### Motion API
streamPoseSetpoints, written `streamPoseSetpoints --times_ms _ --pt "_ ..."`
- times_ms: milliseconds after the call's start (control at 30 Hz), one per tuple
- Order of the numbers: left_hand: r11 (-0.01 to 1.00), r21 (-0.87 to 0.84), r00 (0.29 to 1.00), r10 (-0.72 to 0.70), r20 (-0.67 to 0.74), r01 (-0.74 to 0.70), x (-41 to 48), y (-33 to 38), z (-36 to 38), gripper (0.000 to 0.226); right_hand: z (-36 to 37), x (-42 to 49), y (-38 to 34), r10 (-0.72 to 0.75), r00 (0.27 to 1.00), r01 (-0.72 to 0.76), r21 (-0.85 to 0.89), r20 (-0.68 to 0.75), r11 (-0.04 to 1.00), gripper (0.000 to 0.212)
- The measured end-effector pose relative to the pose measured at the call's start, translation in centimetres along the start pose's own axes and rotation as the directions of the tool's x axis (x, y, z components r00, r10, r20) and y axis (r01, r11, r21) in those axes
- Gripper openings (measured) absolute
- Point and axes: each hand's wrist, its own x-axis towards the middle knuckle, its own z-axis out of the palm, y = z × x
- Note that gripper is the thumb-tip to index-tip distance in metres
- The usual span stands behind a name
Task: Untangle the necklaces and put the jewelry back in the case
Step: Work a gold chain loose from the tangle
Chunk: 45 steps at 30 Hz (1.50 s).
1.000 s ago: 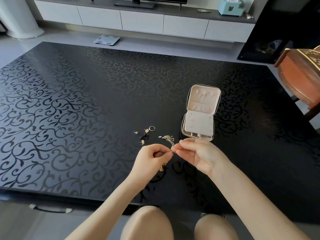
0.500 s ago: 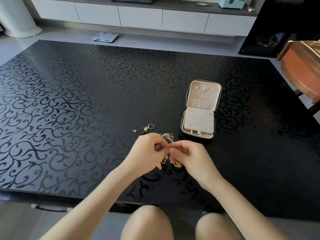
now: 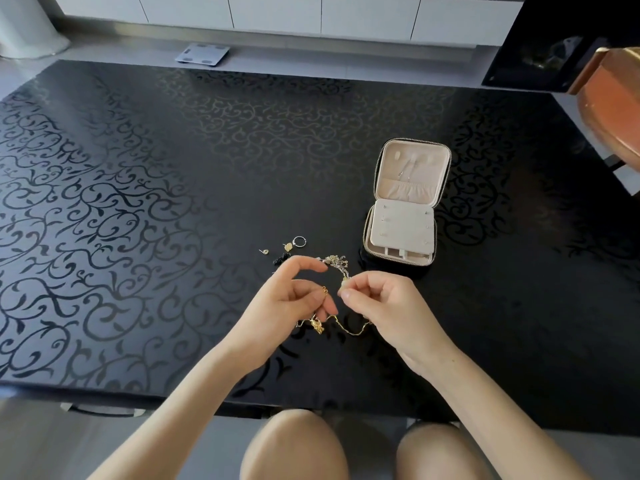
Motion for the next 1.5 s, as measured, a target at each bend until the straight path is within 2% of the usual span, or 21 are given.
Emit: streamPoseSetpoints --times_ms 233,367,467,600,667,767,900,1167,1300,1500 --pt "1.000 -0.006 0.999 0.007 0.034 -0.007 0.2 -0.4 0.0 0.020 -0.1 -0.2 0.1 -0.156 0.987 0.152 -0.123 -0.024 0.981 0.012" --pt "1.000 0.026 0.998 0.017 0.053 -0.018 0.3 -0.6 0.1 0.017 0.0 -0.2 0.1 -0.157 0.987 0.154 -0.107 -0.020 0.982 0.016" --pt "0.991 0.129 0.997 0.018 0.072 -0.027 0.4 -0.3 0.3 0.019 0.2 -0.2 -0.2 -0.153 0.988 0.152 -0.094 -0.009 0.984 0.015" --pt "0.968 0.245 0.995 0.029 0.095 -0.052 0.6 0.0 0.4 0.025 -0.1 -0.1 -0.2 -0.111 0.993 0.114 -0.205 0.029 0.972 0.010" --pt "0.964 0.263 0.997 0.035 0.064 -0.051 0.7 -0.1 0.6 0.025 -0.1 0.0 -0.2 -0.075 0.996 0.086 -0.235 0.054 0.968 0.013" --pt "0.976 0.218 0.999 0.028 -0.025 -0.022 0.6 -0.2 0.9 0.017 0.3 0.0 -0.1 -0.045 0.998 0.053 -0.187 0.049 0.981 0.019" --pt "0.991 0.130 0.997 -0.010 -0.073 0.019 0.3 -0.1 1.3 0.004 1.0 -0.1 0.1 -0.001 0.998 -0.001 -0.040 -0.059 0.999 0.016" --pt "0.976 0.214 0.984 0.015 -0.177 0.024 0.4 0.0 1.9 0.008 1.9 -0.2 0.4 0.052 0.986 -0.032 0.130 -0.157 0.991 0.015" --pt "0.975 0.222 0.983 0.022 -0.181 0.019 0.4 -0.2 1.7 0.011 1.3 -0.2 0.5 0.059 0.986 -0.031 0.176 -0.156 0.984 0.016" --pt "0.981 0.191 0.991 0.010 -0.133 0.016 0.5 -0.1 1.5 0.011 0.4 -0.3 0.3 0.063 0.996 -0.052 0.155 -0.067 0.986 0.023"
